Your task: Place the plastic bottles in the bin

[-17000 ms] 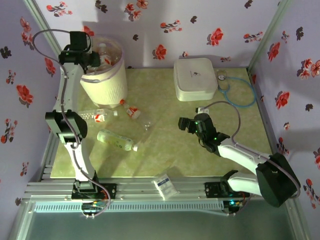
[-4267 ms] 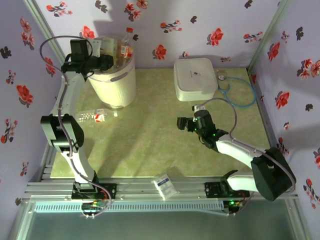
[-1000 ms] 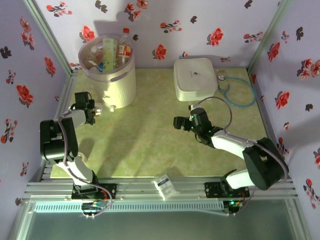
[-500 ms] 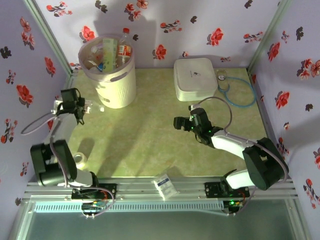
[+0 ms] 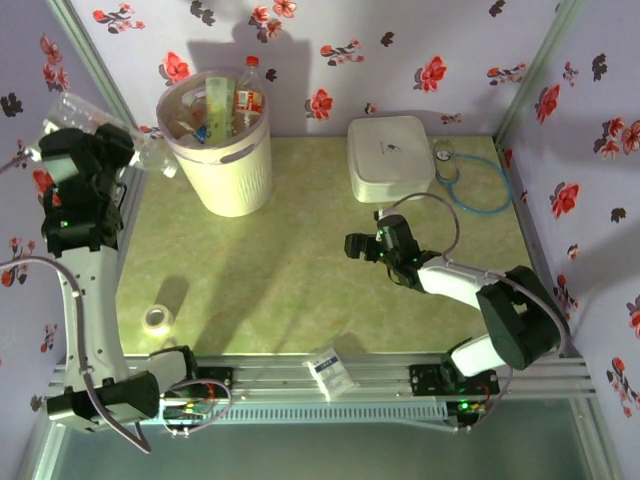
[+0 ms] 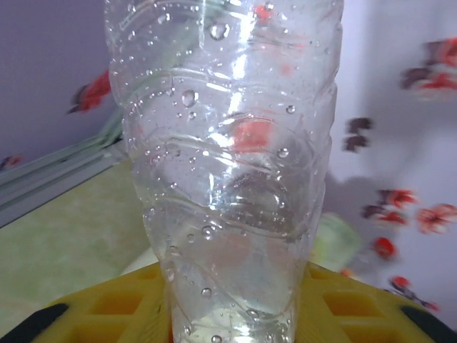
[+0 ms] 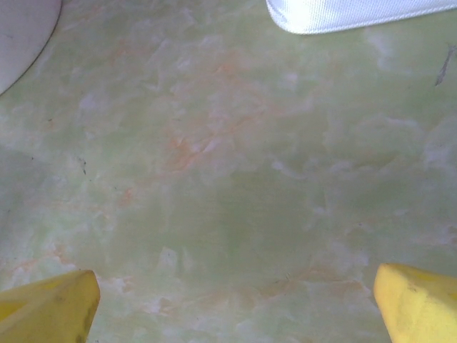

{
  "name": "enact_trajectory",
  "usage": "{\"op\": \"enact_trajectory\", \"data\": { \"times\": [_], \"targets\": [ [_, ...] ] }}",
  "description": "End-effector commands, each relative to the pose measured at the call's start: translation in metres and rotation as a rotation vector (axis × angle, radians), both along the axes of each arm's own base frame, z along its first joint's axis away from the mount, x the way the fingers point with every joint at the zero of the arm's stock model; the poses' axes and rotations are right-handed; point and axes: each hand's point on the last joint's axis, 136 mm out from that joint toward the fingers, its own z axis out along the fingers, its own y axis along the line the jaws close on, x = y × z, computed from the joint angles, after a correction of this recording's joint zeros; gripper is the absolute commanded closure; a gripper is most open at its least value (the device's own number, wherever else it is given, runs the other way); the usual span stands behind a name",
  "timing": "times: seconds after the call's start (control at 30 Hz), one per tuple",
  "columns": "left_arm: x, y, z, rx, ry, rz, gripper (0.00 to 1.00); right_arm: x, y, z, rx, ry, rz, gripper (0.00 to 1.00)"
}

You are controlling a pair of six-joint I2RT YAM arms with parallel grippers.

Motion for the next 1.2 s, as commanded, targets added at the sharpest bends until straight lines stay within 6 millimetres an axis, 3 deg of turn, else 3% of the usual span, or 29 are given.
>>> {"op": "enact_trajectory", "data": {
  "times": [0.0,0.13,0.37,0.5,0.73,0.87,1.17],
  "targets": [
    [0.026,-0.036,-0.001,0.066,0.052,-0.195,0.65,0.009,0.009,0.011,0.063,-0.020,-0.008,0.01],
    [0.067,-0.062,0.009,0.152,0.041,-0.297,0.64,0.005,0.007,0.012,0.047,-0.019,-0.010,0.01],
    [0.133,-0.053,0.005,0.262,-0.026,-0.254,0.64,-0.002,-0.004,0.014,0.007,-0.030,-0.027,0.01],
    [0.155,-0.048,-0.015,0.336,0.010,-0.231,0.65,-0.004,-0.006,0.012,0.004,-0.025,-0.031,0.01],
    [0.170,-0.072,-0.061,0.368,0.139,-0.338,0.66,-0.001,-0.002,0.011,0.014,-0.022,-0.024,0.01],
    [0.174,-0.096,-0.105,0.341,0.257,-0.454,0.70,0.001,0.001,0.011,0.020,-0.021,-0.020,0.01],
    [0.168,-0.120,-0.176,0.258,0.428,-0.568,0.74,0.000,0.001,0.009,0.017,-0.018,-0.017,0.01]
  ]
}}
